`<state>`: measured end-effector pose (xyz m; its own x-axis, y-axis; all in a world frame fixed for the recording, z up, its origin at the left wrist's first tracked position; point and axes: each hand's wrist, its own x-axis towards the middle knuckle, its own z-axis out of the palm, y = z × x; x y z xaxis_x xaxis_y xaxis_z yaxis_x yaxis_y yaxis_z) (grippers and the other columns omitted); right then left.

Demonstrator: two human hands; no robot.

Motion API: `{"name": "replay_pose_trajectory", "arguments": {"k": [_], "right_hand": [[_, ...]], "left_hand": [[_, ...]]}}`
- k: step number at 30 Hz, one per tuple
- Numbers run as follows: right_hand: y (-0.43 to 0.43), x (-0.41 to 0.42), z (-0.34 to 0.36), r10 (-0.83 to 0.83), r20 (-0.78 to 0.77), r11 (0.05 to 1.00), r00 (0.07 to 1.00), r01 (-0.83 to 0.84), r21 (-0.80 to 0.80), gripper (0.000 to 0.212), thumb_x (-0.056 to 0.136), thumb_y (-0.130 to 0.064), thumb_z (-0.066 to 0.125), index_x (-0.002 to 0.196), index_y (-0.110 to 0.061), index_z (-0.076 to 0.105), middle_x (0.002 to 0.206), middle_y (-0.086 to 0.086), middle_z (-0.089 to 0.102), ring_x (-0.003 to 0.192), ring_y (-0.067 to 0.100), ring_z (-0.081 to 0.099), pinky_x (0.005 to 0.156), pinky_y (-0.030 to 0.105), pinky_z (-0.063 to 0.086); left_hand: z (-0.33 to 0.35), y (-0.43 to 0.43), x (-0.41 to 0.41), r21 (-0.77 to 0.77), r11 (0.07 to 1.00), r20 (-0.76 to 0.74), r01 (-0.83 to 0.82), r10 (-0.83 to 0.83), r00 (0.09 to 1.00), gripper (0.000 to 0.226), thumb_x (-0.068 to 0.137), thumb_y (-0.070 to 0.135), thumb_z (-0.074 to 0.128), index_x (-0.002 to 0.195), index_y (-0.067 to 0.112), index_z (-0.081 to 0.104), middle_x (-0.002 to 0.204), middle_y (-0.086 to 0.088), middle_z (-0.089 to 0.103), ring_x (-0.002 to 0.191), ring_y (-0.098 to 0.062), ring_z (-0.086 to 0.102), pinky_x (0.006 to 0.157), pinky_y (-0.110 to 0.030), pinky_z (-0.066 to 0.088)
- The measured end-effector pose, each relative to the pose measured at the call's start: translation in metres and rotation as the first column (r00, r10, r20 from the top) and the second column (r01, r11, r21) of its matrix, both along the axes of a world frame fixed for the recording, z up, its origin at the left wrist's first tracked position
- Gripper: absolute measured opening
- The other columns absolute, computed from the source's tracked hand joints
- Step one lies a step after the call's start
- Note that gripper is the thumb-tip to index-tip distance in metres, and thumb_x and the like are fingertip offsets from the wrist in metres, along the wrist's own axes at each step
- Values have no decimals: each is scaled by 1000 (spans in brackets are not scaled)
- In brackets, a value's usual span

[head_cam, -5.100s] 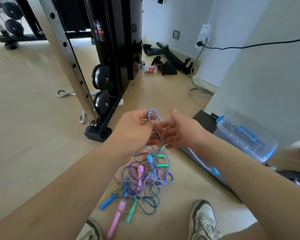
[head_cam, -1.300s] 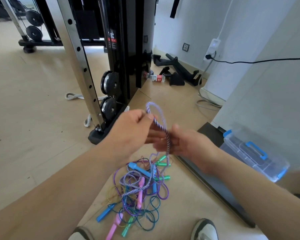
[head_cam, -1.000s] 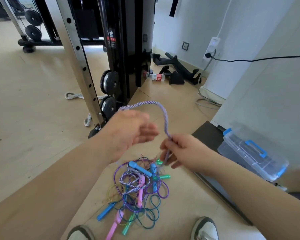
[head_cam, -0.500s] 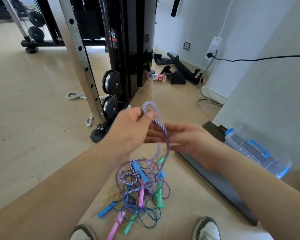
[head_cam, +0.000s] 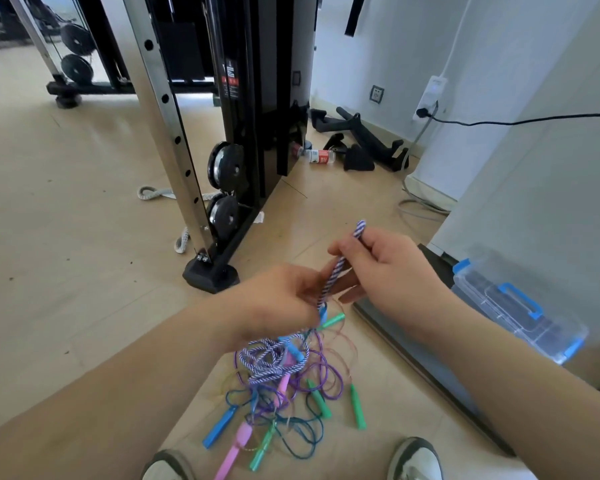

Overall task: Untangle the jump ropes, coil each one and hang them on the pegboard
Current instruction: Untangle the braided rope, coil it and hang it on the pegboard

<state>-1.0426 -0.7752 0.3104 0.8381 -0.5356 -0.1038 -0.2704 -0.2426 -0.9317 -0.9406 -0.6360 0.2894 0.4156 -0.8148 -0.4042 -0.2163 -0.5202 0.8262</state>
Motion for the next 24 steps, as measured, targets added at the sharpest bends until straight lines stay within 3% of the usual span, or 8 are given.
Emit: {"name": "replay_pose_trajectory", "arguments": {"k": [2,5,8,11,14,17,20,24], "right_hand": [[1,2,3,-42,36,994,998,38,104,23,109,-17,48,102,-4,66,82,14,79,67,34,76,62,36,64],[-1,5,1,-109,82,959,991,83,272,24,109,-20,49,107,-4,66,87,17,79,67,28,76,64,34,64],[-6,5,-6,-160,51,858,986,113,502,29,109,-26,49,115,-1,62,96,20,79,86,30,76,82,42,64],[-14,0,-10,-158,44,764,986,94,638,29,108,-27,51,111,-1,62,97,20,77,91,32,76,82,43,62],[-15,-6,-16,18,-23,852,1000,-4,523,31,104,-33,57,98,-5,68,97,15,74,90,27,72,89,44,59],[-20,-12,-26,208,-61,912,976,-171,372,33,96,-32,67,114,-6,73,118,20,74,115,36,70,109,52,51],[-23,-15,-27,291,-83,953,953,-280,116,31,92,-3,68,121,-13,75,115,9,78,115,24,72,105,39,55],[-23,-16,-24,185,-260,955,948,-236,-181,27,86,0,73,87,-26,80,85,-1,80,81,15,76,82,27,61]], "left_hand": [[-5,2,-1,-21,1000,87,12,-10,996,19,87,20,67,103,10,71,96,-15,72,82,-18,61,81,-35,51],[-6,1,2,-107,994,198,-27,48,979,25,100,26,62,93,2,69,74,-18,55,65,-16,44,64,-36,41],[-8,1,4,-142,989,215,-40,70,974,26,99,28,63,84,8,71,81,-24,67,61,-25,54,71,-48,56],[-8,-3,-7,-159,986,146,-44,68,987,22,99,22,64,89,5,73,86,-20,73,69,-23,69,79,-51,60],[-8,-10,-13,-280,939,-47,-197,192,980,20,104,17,59,103,2,71,97,-24,74,86,-35,75,79,-50,62],[-8,-12,-10,-343,896,-94,-282,265,960,22,104,21,58,101,4,72,98,-27,73,91,-40,73,76,-41,63],[-12,-9,-3,-358,899,5,-251,271,963,24,103,19,59,92,2,70,89,-21,73,86,-36,74,74,-40,65],[-19,-5,1,-316,942,337,-118,227,913,31,96,35,61,77,9,64,69,-15,63,71,-37,63,67,-49,59]]}}
